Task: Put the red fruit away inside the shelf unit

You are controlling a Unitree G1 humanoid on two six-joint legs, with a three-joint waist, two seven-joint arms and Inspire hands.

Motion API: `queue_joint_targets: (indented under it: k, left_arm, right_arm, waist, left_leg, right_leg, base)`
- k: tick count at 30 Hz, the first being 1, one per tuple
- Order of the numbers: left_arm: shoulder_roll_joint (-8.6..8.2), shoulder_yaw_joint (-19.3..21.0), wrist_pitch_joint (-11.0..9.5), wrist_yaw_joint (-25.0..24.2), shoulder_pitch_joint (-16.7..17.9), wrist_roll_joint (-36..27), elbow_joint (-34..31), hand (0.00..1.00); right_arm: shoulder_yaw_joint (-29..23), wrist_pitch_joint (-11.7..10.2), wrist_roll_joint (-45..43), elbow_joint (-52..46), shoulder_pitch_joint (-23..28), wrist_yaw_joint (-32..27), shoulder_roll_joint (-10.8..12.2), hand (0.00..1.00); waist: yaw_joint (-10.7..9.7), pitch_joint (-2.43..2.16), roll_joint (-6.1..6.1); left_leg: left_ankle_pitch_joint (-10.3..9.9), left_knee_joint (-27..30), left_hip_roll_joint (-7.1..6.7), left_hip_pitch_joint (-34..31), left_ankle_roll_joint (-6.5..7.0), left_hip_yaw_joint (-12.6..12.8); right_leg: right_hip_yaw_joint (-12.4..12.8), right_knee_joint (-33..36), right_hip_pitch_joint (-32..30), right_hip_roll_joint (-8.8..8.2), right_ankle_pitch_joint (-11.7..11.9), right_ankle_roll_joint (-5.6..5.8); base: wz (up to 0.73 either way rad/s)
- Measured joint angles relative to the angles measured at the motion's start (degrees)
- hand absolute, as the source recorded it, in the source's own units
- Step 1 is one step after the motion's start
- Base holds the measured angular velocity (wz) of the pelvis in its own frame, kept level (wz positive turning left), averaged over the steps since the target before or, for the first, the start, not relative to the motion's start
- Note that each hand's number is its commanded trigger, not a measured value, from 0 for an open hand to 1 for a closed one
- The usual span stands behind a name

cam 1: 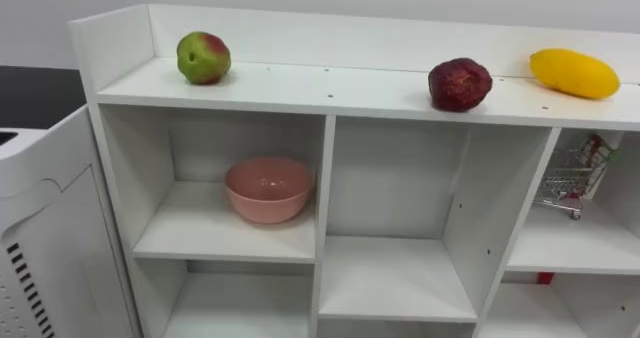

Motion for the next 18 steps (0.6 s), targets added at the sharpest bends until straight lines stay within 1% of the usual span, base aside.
queue_joint_targets:
  k: [6,11,15,18]
  left_arm:
    - [0.0,0.0,0.0,0.0,-0.1,0.0,0.0,0.0]
    - [0.1,-0.1,-0.4,0.2,-0.7,-2.3,-0.2,0.0]
    - [0.09,0.0,-1.9,1.3,-1.3,-2.1,-0.5,0.0]
    - [0.12,0.0,-3.6,3.0,-1.3,-2.2,-0.9,0.0]
  right_arm:
    - [0.0,-0.1,0.0,-0.1,0.0,-0.3,0.0,0.0]
    - [0.3,-0.6,1.2,-0.6,0.2,-1.0,0.1,0.0]
    - [0.0,-0.6,1.9,-3.1,0.0,-2.0,0.1,0.0]
    - [-2.0,-1.1,1.1,-5.6,-1.4,-2.1,0.1,0.0]
  waist:
    - [0.0,-0.01,0.01]
    - [-0.1,-0.02,0.04]
    - [0.1,-0.08,0.19]
    - [0.1,-0.04,0.13]
  left_leg:
    - [0.0,-0.1,0.0,0.0,-0.01,0.0]
    - [0.0,0.1,-0.01,0.0,-0.02,-0.1]
    - [0.0,0.4,-0.03,0.0,-0.02,-0.1]
    - [0.0,0.5,-0.03,0.1,-0.07,0.0]
  right_leg:
    - [0.0,0.0,-0.1,0.02,0.0,0.0]
    - [-0.1,0.0,0.0,-0.02,0.0,0.0]
    - [0.0,0.2,0.0,-0.06,0.0,0.0]
    - [0.1,0.5,0.0,-0.06,0.0,-0.05]
  base:
    - [0.0]
    - [0.0]
    - [-0.01]
    - [-0.01]
